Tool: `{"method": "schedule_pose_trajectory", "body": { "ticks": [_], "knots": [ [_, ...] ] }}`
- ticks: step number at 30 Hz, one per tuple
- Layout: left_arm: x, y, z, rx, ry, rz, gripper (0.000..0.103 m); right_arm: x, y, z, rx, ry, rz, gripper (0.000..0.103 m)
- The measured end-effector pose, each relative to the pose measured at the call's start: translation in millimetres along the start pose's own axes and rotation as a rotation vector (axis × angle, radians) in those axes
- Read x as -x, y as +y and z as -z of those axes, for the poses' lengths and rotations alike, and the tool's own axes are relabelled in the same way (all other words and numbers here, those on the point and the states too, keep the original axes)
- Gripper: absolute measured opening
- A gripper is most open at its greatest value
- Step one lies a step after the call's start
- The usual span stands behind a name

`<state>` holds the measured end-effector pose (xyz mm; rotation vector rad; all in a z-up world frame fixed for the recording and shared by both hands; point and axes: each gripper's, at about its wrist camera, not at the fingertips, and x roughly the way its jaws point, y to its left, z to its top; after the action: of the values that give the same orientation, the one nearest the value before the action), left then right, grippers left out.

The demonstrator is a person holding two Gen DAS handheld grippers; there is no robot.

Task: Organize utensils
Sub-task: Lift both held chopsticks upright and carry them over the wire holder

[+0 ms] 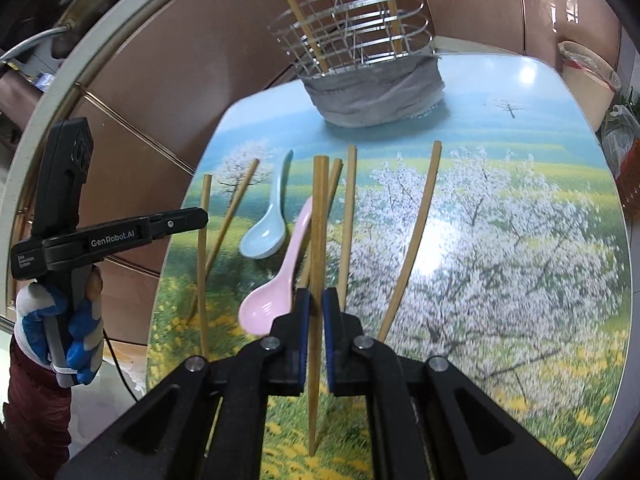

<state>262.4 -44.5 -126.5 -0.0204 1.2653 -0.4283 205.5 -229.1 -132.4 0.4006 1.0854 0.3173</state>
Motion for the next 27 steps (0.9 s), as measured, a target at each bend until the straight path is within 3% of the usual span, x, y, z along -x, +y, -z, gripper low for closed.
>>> {"method": "schedule_pose_trajectory", "body": {
  "ticks": [6,11,20,27],
  "knots": [
    [36,-8,20,-0.004,-0.056,0.008,0.005,49,2,26,0.011,-0.068,-0.006,0.006],
    [85,-21,29,-0.01,-0.147,0.018,0.005,94,14,35,0.031,-0.165,-0.001,0.005],
    [175,-45,4,-0.007,-0.346,0.07,0.005,148,69,-6,0.12,-0.325,0.025,0.005],
    [239,-71,-67,-0.012,-0.522,0.118,0.005,205,97,-86,0.189,-0.479,0.046,0.005]
  ]
}}
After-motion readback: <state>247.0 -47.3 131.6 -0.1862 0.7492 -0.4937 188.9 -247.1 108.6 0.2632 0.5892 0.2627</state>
